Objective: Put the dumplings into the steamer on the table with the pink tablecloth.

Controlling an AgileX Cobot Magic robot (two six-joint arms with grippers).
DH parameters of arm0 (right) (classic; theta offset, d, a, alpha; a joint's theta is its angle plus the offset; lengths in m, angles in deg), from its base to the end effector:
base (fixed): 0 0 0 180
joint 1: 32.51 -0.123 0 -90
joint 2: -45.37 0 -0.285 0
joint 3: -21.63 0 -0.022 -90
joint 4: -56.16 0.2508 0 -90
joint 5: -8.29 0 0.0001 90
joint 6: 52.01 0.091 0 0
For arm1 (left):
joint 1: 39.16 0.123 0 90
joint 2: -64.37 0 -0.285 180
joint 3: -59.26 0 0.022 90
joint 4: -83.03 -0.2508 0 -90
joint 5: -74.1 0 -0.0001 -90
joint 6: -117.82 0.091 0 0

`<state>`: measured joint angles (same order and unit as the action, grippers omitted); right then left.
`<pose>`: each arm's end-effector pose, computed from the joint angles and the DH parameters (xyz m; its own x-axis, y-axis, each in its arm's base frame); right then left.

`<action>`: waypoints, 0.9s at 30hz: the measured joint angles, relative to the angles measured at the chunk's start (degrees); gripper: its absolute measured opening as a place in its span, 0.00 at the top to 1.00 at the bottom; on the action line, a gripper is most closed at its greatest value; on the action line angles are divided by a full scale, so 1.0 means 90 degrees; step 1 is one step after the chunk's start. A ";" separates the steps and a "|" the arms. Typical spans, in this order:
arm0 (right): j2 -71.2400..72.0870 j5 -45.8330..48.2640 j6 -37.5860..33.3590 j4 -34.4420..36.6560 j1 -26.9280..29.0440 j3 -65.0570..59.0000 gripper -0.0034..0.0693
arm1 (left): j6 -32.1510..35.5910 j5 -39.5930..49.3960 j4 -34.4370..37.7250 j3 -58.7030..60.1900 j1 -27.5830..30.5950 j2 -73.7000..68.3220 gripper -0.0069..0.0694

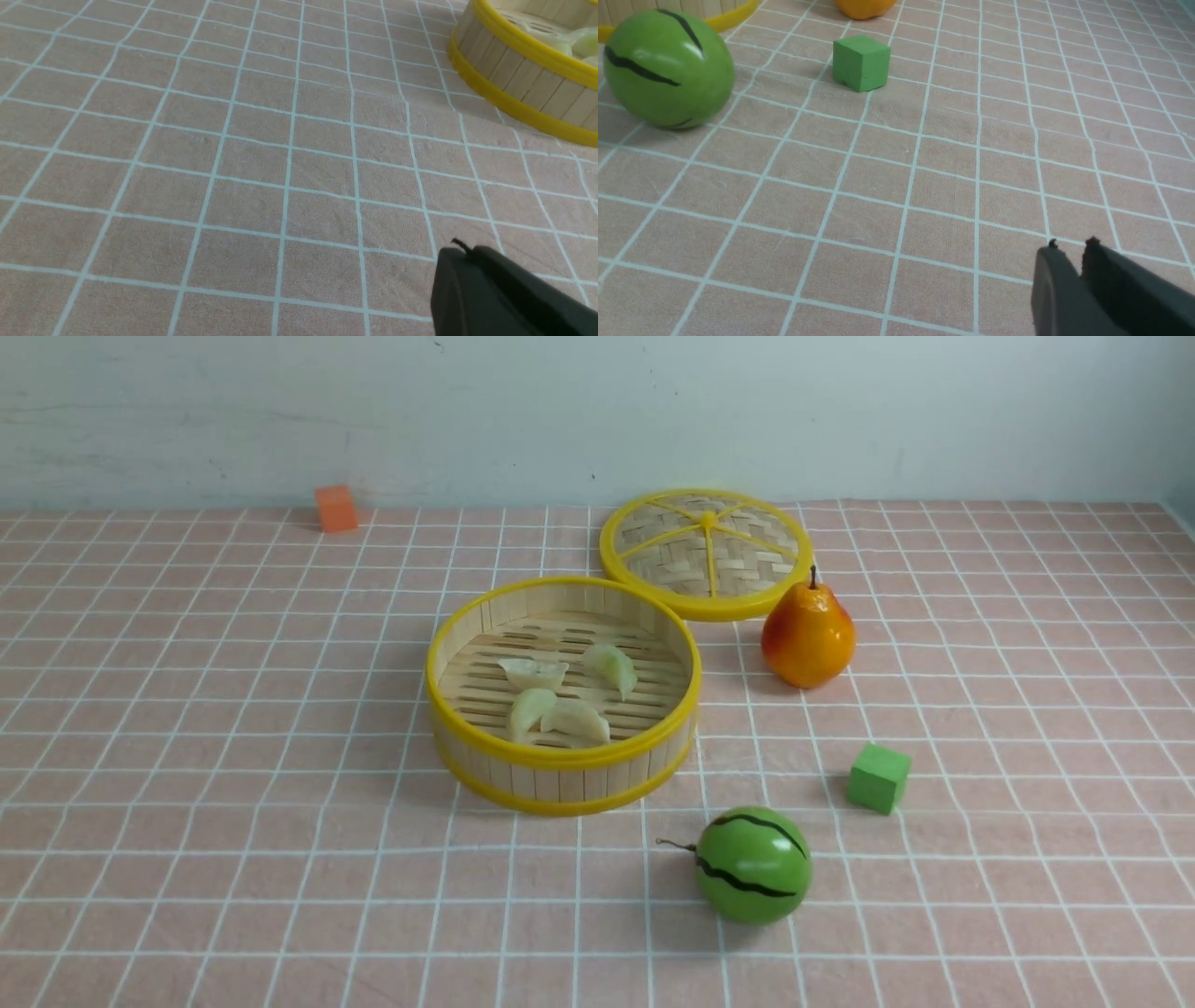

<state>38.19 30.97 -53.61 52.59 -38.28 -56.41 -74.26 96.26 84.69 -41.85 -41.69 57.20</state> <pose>0.0518 0.0030 0.1734 -0.2974 -0.1158 -0.9477 -0.1035 0.9907 -0.0885 0.0522 -0.0033 0.1692 -0.3163 -0.2217 -0.9224 -0.0205 0.9737 -0.2270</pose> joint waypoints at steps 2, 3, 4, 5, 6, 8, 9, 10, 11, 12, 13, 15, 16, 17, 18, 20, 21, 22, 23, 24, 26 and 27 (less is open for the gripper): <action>0.0000 0.0000 0.0000 0.0000 0.0000 0.0000 0.82 | 0.0000 0.0000 0.0000 0.0000 0.0000 0.0000 0.92; 0.0000 0.0000 0.0000 0.0000 0.0000 0.0000 0.82 | 0.0000 0.0000 0.0000 0.0000 0.0000 0.0000 0.92; 0.0000 0.0000 0.0000 0.0000 0.0000 0.0000 0.82 | 0.0000 0.0000 0.0000 0.0000 0.0000 0.0000 0.92; 0.0000 0.0000 0.0000 0.0000 0.0000 0.0000 0.82 | 0.0000 0.0000 0.0000 0.0000 0.0000 0.0000 0.92; 0.0000 0.0000 0.0000 0.0000 0.0000 0.0000 0.82 | 0.0000 0.0000 0.0000 0.0000 0.0000 0.0000 0.92; 0.0000 0.0000 0.0000 0.0000 0.0000 0.0000 0.82 | 0.0000 0.0000 0.0000 0.0000 0.0000 0.0000 0.92; 0.0000 0.0000 0.0000 0.0000 0.0000 0.0000 0.82 | 0.0000 0.0000 0.0000 0.0000 0.0000 0.0000 0.91; 0.0000 0.0000 0.0000 0.0000 0.0000 0.0000 0.82 | 0.0000 0.0000 0.0000 0.0000 0.0000 0.0000 0.91; 0.0000 0.0000 0.0000 0.0000 0.0000 0.0000 0.82 | 0.0000 0.0000 0.0000 0.0000 0.0000 0.0000 0.91; 0.0000 0.0000 0.0000 0.0000 0.0000 0.0000 0.81 | 0.0000 0.0000 0.0000 0.0000 0.0000 0.0000 0.91; 0.0000 0.0000 -0.0005 0.0000 0.0000 0.0000 0.81 | 0.0000 0.0000 0.0000 0.0000 0.0000 0.0000 0.91; 0.0000 0.0000 -0.0005 0.0000 0.0000 0.0000 0.81 | 0.0000 0.0000 0.0000 0.0000 0.0000 0.0000 0.91; 0.0000 0.0000 -0.0005 0.0000 0.0000 0.0000 0.81 | 0.0000 0.0000 0.0000 0.0000 0.0000 0.0000 0.91; 0.0000 0.0000 -0.0005 0.0000 0.0000 0.0000 0.80 | 0.0000 0.0000 -0.0001 0.0000 0.0000 0.0000 0.91; 0.0000 0.0000 -0.0005 0.0000 0.0000 0.0000 0.80 | -0.0001 0.0000 -0.0001 0.0000 0.0000 0.0000 0.91; 0.0000 0.0000 -0.0005 0.0000 0.0000 0.0000 0.80 | -0.0001 0.0000 -0.0001 0.0000 0.0000 0.0000 0.91; 0.0000 0.0000 -0.0005 0.0000 0.0000 0.0000 0.80 | -0.0001 0.0000 -0.0001 0.0000 0.0000 0.0000 0.91; 0.0000 0.0000 -0.0005 0.0000 0.0000 0.0000 0.79 | -0.0001 0.0000 -0.0001 0.0000 0.0000 0.0000 0.91; 0.0000 0.0000 -0.0005 0.0000 0.0000 0.0000 0.79 | -0.0001 0.0000 -0.0001 0.0000 0.0000 0.0000 0.91; 0.0000 0.0000 -0.0005 0.0000 0.0000 0.0000 0.79 | -0.0001 0.0000 -0.0001 0.0000 0.0000 0.0000 0.91; 0.0000 0.0000 -0.0005 0.0000 0.0000 0.0000 0.79 | -0.0001 0.0000 -0.0001 0.0000 0.0000 0.0000 0.90; 0.0000 0.0000 -0.0005 0.0000 0.0000 0.0000 0.79 | -0.0001 0.0000 -0.0001 0.0000 0.0000 0.0000 0.90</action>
<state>38.19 30.97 -53.65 52.59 -38.28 -56.41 -74.27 96.26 84.68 -41.85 -41.69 57.20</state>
